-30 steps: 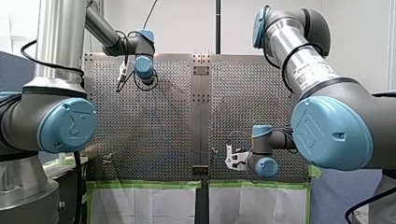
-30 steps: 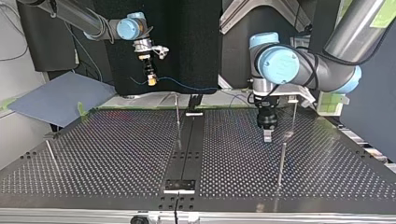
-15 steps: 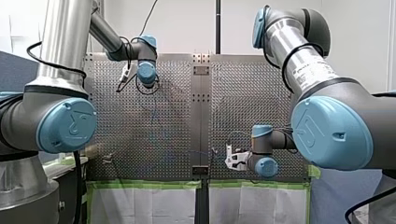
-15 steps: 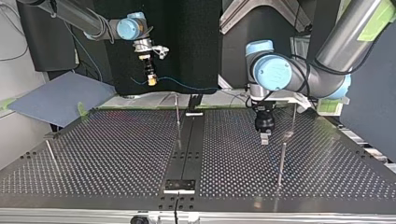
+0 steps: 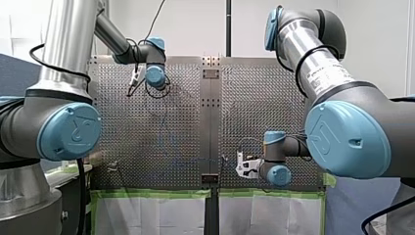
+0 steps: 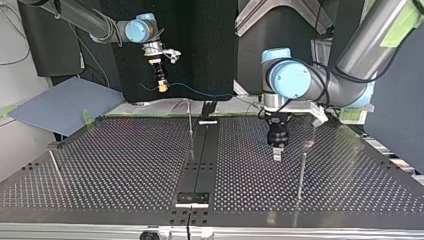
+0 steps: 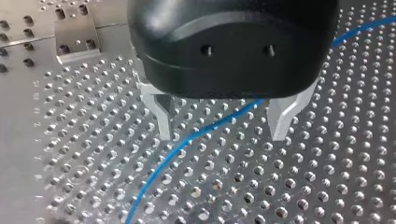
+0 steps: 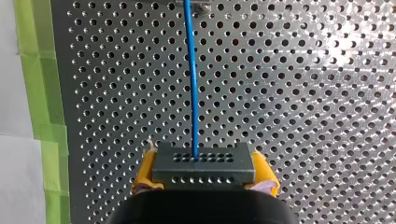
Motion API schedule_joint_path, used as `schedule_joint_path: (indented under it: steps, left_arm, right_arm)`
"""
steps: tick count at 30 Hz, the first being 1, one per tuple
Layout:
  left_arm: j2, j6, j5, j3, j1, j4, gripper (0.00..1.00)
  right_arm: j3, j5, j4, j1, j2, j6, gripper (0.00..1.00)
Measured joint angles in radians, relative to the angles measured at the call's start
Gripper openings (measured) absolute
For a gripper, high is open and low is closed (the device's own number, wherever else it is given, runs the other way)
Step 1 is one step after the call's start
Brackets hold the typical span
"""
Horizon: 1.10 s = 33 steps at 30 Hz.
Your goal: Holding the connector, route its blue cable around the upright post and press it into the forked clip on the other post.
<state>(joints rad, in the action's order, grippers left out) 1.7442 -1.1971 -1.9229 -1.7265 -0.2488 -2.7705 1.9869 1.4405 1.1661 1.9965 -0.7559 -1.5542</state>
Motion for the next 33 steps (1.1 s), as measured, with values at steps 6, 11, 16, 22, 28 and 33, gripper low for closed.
schedule_joint_path:
  steps: [6,11,16,22,28,33]
  left_arm:
    - [0.032,-0.001,-0.023,0.037,0.004,-0.005,0.98]
    - [0.037,-0.002,-0.056,0.076,0.0,-0.01,0.98]
    - [0.037,-0.002,-0.068,0.103,-0.002,-0.022,0.98]
    - [0.048,-0.001,-0.06,0.111,-0.005,-0.023,0.98]
    - [0.06,-0.001,-0.058,0.117,-0.002,-0.021,0.98]
    - [0.066,-0.003,-0.055,0.123,0.001,-0.021,0.98]
  right_arm:
    - [0.0,-0.001,0.005,0.001,0.0,-0.001,0.0]
    - [0.0,-0.005,0.01,0.002,0.0,-0.004,0.0]
    - [-0.001,-0.007,0.013,0.003,0.0,-0.006,0.0]
    - [0.0,-0.008,0.015,0.003,0.0,-0.007,0.0]
    - [0.0,-0.008,0.016,0.003,0.0,-0.008,0.0]
    - [0.0,-0.008,0.016,0.003,0.0,-0.008,0.0]
